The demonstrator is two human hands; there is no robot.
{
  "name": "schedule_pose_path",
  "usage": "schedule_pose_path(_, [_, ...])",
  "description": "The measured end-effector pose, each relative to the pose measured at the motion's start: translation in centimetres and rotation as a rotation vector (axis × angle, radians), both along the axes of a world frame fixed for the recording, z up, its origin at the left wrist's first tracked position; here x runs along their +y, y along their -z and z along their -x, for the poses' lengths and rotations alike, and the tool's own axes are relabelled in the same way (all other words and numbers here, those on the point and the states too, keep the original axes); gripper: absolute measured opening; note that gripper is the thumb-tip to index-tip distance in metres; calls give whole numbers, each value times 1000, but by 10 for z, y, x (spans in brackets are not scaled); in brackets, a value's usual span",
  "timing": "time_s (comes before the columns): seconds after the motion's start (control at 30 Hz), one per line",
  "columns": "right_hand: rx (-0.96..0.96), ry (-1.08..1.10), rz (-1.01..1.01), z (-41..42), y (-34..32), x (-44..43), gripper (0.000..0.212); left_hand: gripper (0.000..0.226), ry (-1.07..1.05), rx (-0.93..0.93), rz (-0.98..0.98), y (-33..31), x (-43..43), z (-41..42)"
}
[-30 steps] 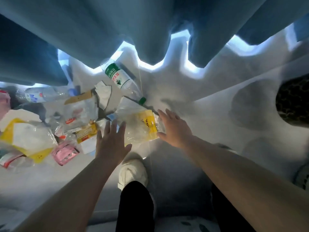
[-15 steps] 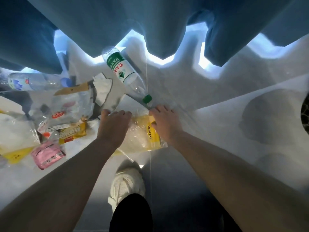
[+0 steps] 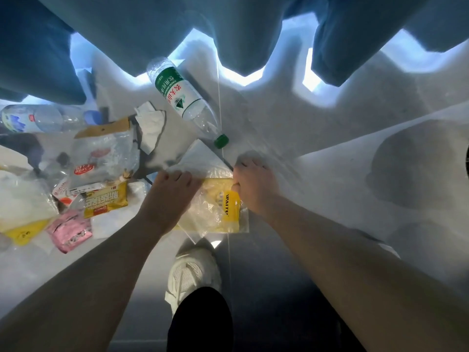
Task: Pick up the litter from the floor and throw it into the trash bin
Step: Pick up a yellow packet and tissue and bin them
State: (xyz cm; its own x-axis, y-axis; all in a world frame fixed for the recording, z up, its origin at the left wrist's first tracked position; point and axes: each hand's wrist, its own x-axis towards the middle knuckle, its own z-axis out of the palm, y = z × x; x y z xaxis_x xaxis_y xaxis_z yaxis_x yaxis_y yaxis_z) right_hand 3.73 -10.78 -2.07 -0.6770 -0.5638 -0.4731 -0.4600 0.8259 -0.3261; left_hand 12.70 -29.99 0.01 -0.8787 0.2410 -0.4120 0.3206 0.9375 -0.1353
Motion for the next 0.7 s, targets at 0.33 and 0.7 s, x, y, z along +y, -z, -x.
schedule_pose_path(0.33, [-204, 266, 246, 6, -3, 18, 4, 43, 15, 44, -127, -6, 4, 8])
schedule_pose_path(0.7, [-301, 523, 323, 33, -124, 117, 26, 34, 70, 122, -143, -131, 22, 38])
